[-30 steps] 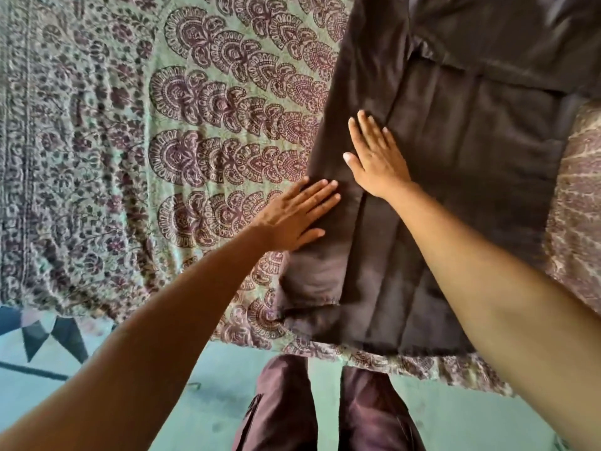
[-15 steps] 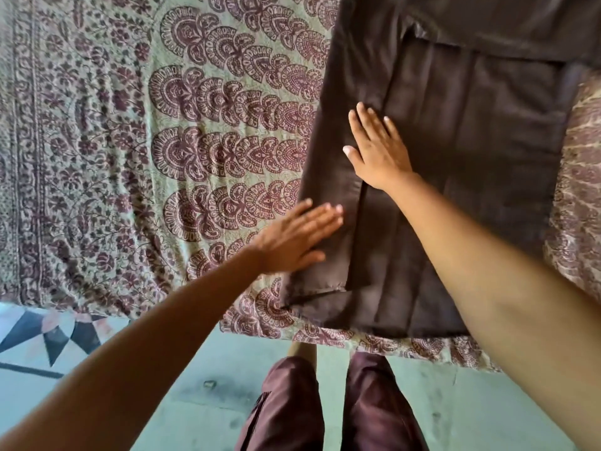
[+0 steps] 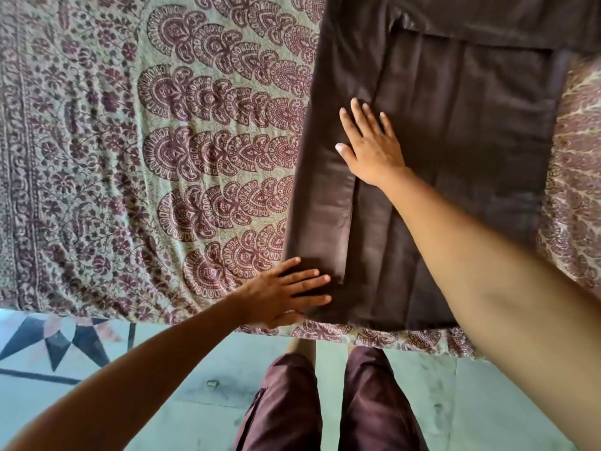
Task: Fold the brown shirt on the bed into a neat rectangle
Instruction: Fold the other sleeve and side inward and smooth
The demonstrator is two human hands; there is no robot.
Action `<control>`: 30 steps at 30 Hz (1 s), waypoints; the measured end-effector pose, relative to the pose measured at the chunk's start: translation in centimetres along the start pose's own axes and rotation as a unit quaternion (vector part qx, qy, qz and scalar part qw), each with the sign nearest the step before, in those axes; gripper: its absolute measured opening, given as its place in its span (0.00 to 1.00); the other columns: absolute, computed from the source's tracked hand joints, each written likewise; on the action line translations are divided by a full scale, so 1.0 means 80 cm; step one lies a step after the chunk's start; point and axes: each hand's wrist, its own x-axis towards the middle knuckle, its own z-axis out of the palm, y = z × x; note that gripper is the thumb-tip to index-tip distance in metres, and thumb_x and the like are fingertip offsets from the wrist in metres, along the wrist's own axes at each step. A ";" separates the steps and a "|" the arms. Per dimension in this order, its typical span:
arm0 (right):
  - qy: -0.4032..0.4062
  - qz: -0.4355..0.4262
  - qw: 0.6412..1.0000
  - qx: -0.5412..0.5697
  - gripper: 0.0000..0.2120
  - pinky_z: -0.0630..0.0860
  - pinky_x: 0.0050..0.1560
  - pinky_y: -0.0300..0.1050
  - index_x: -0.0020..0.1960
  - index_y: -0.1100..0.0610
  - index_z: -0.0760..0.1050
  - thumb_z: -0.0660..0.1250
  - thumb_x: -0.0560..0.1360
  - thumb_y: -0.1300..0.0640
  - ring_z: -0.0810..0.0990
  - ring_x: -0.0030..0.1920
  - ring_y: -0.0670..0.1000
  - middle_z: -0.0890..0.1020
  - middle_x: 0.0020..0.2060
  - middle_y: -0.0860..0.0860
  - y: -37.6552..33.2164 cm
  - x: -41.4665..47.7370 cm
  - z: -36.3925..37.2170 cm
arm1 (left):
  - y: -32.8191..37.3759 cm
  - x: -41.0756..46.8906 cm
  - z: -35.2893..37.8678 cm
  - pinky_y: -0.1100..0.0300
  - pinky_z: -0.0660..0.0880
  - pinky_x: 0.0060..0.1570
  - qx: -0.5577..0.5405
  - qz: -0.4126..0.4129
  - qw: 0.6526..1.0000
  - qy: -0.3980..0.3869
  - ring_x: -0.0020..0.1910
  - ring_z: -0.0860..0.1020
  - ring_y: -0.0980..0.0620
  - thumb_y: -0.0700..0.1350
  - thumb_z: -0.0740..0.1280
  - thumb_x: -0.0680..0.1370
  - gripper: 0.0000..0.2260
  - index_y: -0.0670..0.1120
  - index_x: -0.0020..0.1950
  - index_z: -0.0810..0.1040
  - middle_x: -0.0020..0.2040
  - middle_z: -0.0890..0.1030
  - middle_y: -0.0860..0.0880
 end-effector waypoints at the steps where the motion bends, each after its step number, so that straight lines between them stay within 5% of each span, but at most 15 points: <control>1: 0.011 -0.002 1.000 -0.001 0.29 0.43 0.73 0.53 0.76 0.55 0.46 0.52 0.80 0.47 0.47 0.76 0.53 0.46 0.76 0.54 -0.001 -0.004 0.001 | -0.009 0.008 -0.010 0.45 0.51 0.72 -0.016 -0.036 0.999 0.027 0.73 0.61 0.49 0.57 0.52 0.80 0.23 0.52 0.74 0.60 0.74 0.58 0.48; 5: 0.024 0.002 1.000 0.000 0.30 0.43 0.73 0.52 0.76 0.56 0.46 0.52 0.80 0.47 0.48 0.76 0.53 0.47 0.76 0.54 -0.003 -0.017 0.008 | -0.066 0.048 -0.041 0.46 0.50 0.72 -0.022 -0.215 0.975 0.053 0.74 0.58 0.47 0.57 0.54 0.79 0.26 0.50 0.75 0.57 0.76 0.56 0.47; 10: 0.001 -0.002 0.999 0.036 0.30 0.44 0.73 0.52 0.76 0.55 0.46 0.54 0.80 0.47 0.47 0.76 0.52 0.46 0.76 0.52 0.003 -0.014 0.002 | -0.060 0.033 -0.028 0.44 0.52 0.72 -0.027 -0.168 0.985 -0.011 0.75 0.57 0.44 0.60 0.56 0.77 0.29 0.51 0.75 0.57 0.76 0.57 0.43; 13: 0.008 -0.003 0.995 0.099 0.28 0.45 0.73 0.52 0.76 0.56 0.51 0.56 0.80 0.50 0.50 0.76 0.51 0.51 0.76 0.53 0.006 -0.019 -0.007 | -0.035 0.022 -0.035 0.44 0.55 0.72 -0.090 -0.174 0.981 0.000 0.73 0.61 0.46 0.60 0.57 0.76 0.26 0.51 0.71 0.67 0.74 0.64 0.47; 17: 0.067 0.057 0.977 0.193 0.25 0.48 0.72 0.51 0.74 0.58 0.59 0.59 0.79 0.53 0.57 0.74 0.53 0.61 0.74 0.54 0.027 -0.048 -0.020 | -0.048 0.060 -0.086 0.56 0.63 0.66 -0.242 -0.327 0.908 0.101 0.51 0.80 0.51 0.57 0.58 0.74 0.18 0.52 0.57 0.80 0.53 0.83 0.51; 19: 0.092 0.093 0.968 0.216 0.24 0.49 0.72 0.51 0.73 0.58 0.61 0.59 0.79 0.54 0.59 0.74 0.53 0.64 0.72 0.54 0.052 -0.067 -0.032 | -0.065 0.100 -0.123 0.64 0.68 0.51 -0.279 -0.392 0.865 0.141 0.41 0.80 0.50 0.53 0.61 0.73 0.15 0.51 0.54 0.82 0.44 0.84 0.50; 22: 0.146 0.149 0.948 0.243 0.22 0.55 0.70 0.54 0.71 0.59 0.65 0.59 0.78 0.54 0.67 0.70 0.56 0.71 0.68 0.57 0.100 -0.101 -0.051 | -0.089 0.171 -0.173 0.64 0.74 0.42 -0.350 -0.429 0.816 0.165 0.41 0.81 0.53 0.53 0.63 0.70 0.16 0.52 0.55 0.82 0.46 0.84 0.50; 27: 0.266 0.222 0.902 0.257 0.22 0.78 0.44 0.49 0.60 0.63 0.76 0.56 0.74 0.52 0.82 0.43 0.60 0.84 0.45 0.59 0.213 -0.138 -0.092 | -0.112 0.322 -0.223 0.56 0.77 0.50 -0.385 -0.402 0.814 0.165 0.46 0.82 0.54 0.57 0.63 0.68 0.19 0.53 0.55 0.81 0.49 0.84 0.53; 30: 0.300 0.258 0.882 0.257 0.22 0.79 0.42 0.46 0.59 0.63 0.77 0.56 0.73 0.52 0.83 0.44 0.58 0.84 0.47 0.58 0.290 -0.154 -0.111 | -0.115 0.416 -0.238 0.52 0.78 0.52 -0.402 -0.370 0.823 0.157 0.48 0.82 0.51 0.57 0.64 0.67 0.20 0.50 0.55 0.81 0.50 0.84 0.50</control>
